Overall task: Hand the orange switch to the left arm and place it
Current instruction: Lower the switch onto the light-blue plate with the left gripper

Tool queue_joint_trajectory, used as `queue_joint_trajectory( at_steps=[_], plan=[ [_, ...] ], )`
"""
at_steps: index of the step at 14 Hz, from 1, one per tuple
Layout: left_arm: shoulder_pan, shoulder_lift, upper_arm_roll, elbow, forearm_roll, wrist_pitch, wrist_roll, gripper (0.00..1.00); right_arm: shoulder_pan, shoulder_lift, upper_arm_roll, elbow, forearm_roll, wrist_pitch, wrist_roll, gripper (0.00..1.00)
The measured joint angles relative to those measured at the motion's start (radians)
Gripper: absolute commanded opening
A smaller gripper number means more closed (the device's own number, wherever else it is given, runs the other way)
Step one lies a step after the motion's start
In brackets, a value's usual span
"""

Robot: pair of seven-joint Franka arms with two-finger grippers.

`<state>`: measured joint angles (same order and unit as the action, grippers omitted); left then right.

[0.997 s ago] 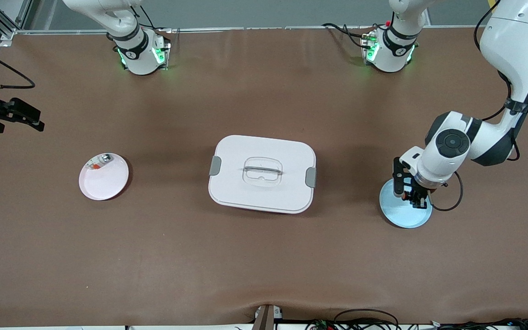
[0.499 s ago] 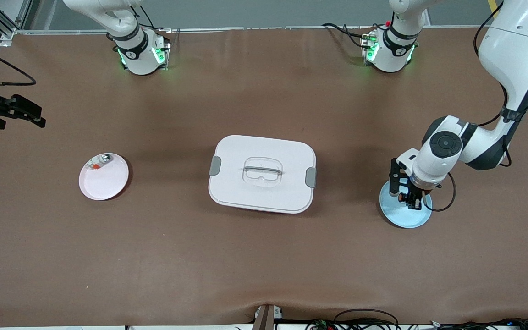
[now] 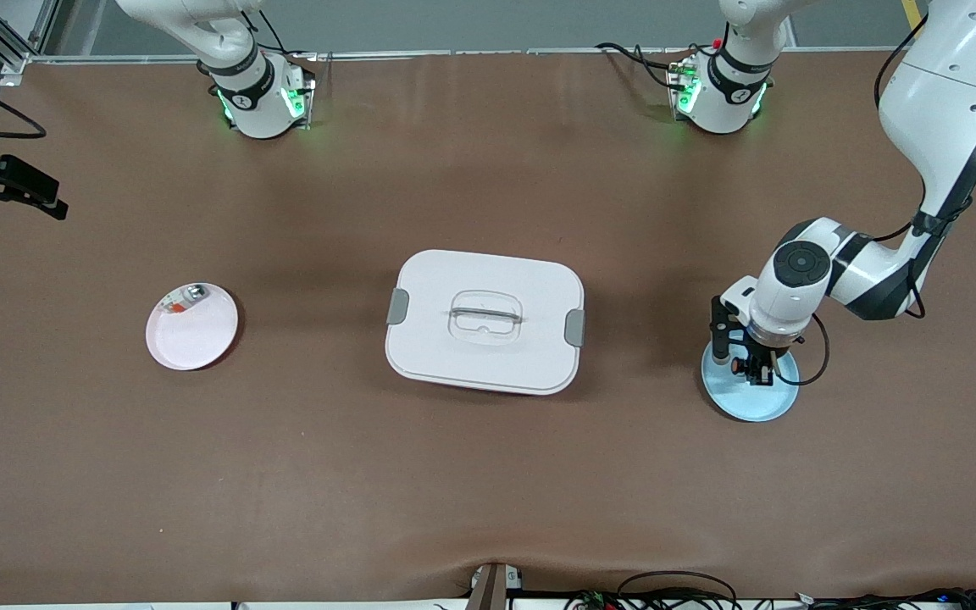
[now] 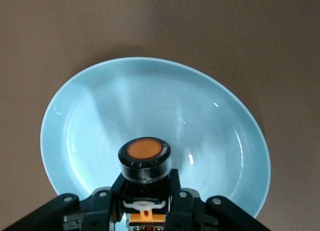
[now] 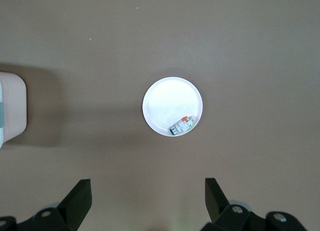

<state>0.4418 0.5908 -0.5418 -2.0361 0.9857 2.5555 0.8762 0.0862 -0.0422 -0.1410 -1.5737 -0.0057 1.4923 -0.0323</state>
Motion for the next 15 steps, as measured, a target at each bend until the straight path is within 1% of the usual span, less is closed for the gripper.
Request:
queue_joint_trajectory(
  at_steps=[3,6,9,12,15],
  plan=[
    [0.0,0.0,0.0,0.0,0.003,0.002,-0.001,0.01,0.0,0.0,0.001,0.008,0.0,-0.001,0.002,1.0],
    [0.01,0.007,0.001,-0.004,0.059,0.012,-0.01,0.01,0.0,0.0,-0.001,0.015,0.003,-0.001,0.006,1.0],
    [0.055,0.032,0.0,-0.009,0.102,0.073,-0.012,0.02,-0.004,0.0,-0.003,0.01,0.006,-0.001,0.01,1.0],
    [0.064,0.033,-0.002,-0.01,0.103,0.086,-0.012,0.02,-0.019,-0.01,-0.003,-0.028,0.008,0.019,0.011,1.0],
    [0.064,0.033,-0.002,-0.01,0.103,0.086,-0.013,0.04,-0.021,-0.066,-0.003,-0.113,0.008,0.073,0.011,1.0]
  ],
)
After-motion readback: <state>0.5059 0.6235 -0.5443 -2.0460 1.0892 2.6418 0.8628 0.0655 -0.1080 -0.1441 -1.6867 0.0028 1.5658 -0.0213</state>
